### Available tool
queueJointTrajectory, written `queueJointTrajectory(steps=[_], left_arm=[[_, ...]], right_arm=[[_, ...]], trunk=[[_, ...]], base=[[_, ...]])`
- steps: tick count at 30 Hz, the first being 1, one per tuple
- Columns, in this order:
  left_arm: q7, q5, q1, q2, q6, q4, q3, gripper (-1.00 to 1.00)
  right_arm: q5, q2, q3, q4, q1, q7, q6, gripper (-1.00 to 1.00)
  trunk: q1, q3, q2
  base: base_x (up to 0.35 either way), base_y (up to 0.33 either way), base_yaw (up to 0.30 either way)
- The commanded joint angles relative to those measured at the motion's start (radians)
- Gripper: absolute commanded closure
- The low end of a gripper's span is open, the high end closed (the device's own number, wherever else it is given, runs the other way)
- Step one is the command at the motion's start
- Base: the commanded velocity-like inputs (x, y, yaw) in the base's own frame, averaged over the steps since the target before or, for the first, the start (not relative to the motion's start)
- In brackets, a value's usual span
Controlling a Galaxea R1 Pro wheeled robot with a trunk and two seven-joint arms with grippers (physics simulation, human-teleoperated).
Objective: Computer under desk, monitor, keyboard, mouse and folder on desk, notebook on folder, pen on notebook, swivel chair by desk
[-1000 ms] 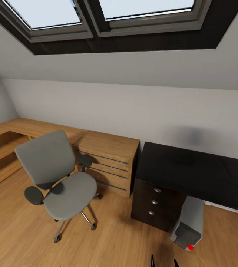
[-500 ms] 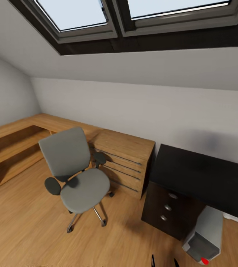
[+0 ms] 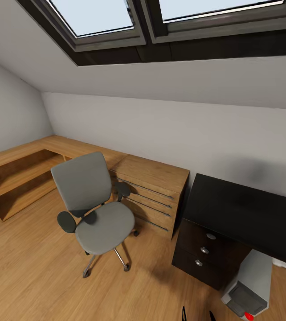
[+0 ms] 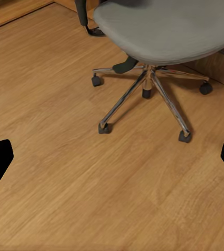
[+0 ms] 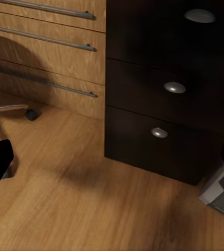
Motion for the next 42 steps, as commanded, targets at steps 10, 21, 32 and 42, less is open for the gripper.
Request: queueJointTrajectory(steps=[10,21,32,42], left_arm=[[0.007,0.003,-0.001,0.000,-0.003,0.000,-0.010,-1.00],[0.006,0.003,-0.001,0.000,-0.003,0.000,-0.010,-1.00],[0.007,0.002,-0.001,0.000,-0.003,0.000,-0.010,-1.00],[0.006,0.002,-0.001,0.000,-0.003,0.000,-0.010,-1.00]], right_arm=[[0.000,-0.001,0.008,0.000,-0.001,-0.009,-0.002,-1.00],[0.000,-0.001,0.009,0.000,-0.001,-0.009,-0.002,-1.00],[0.000,-0.001,0.010,0.000,-0.001,-0.009,-0.002,-1.00],[0.001,-0.001,0.010,0.000,-0.001,-0.009,-0.002,-1.00]], trunk=[[0.001,-0.002,-0.002],[0.001,-0.002,-0.002],[0.001,-0.002,-0.002],[0.001,-0.002,-0.002]], base=[[0.000,0.000,0.247],[0.000,0.000,0.283],[0.000,0.000,0.286],[0.000,0.000,0.286]])
